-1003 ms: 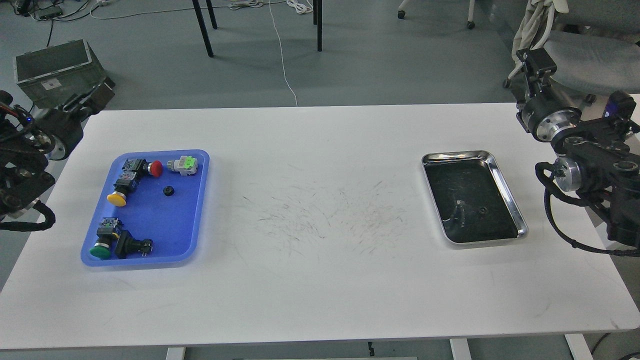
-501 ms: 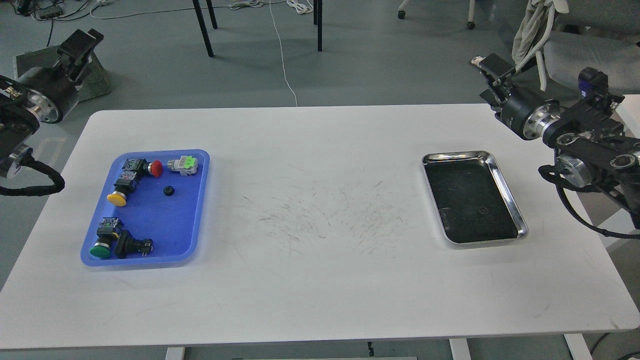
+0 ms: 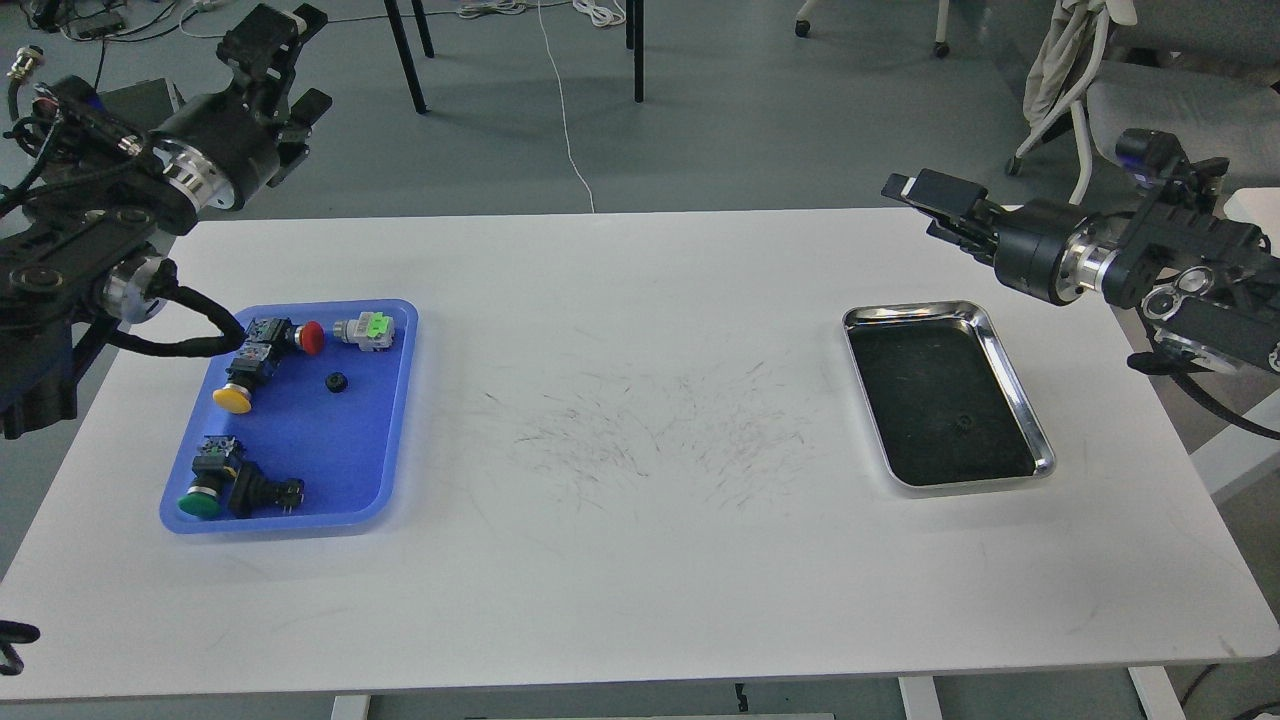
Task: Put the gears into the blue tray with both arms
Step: 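Reach the right gripper into the metal tray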
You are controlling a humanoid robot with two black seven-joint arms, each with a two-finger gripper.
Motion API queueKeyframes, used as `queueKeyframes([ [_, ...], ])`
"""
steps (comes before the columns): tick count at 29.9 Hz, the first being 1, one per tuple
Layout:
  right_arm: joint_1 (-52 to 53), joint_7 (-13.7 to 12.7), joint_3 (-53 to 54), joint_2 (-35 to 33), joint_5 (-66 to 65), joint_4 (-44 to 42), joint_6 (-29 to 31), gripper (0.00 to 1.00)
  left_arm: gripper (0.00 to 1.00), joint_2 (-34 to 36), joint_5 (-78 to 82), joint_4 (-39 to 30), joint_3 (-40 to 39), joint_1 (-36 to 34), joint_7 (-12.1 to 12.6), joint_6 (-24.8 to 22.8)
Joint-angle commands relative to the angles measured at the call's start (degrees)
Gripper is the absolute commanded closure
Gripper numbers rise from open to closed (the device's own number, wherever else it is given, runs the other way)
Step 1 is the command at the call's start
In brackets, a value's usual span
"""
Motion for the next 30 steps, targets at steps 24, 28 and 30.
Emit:
queueKeyframes([
  [24,0.8,1.5,-9.0,-6.5,-34.8,1.5,7.0,0.07,0.01,-3.6,0.9,0.3,1.5,3.3,0.0,2.9],
  [28,-0.5,1.6,-10.7,-6.5,-36.4,0.0,6.9,0.12,0.01,-3.2,0.8,0.3,1.4,3.4,0.0,3.0],
  [30,-1.1,1.6,-11.2,-6.4,-37.2,-2.6,6.9,0.18,0.01,-3.2,0.6,0.3,1.3,3.9,0.0,3.0],
])
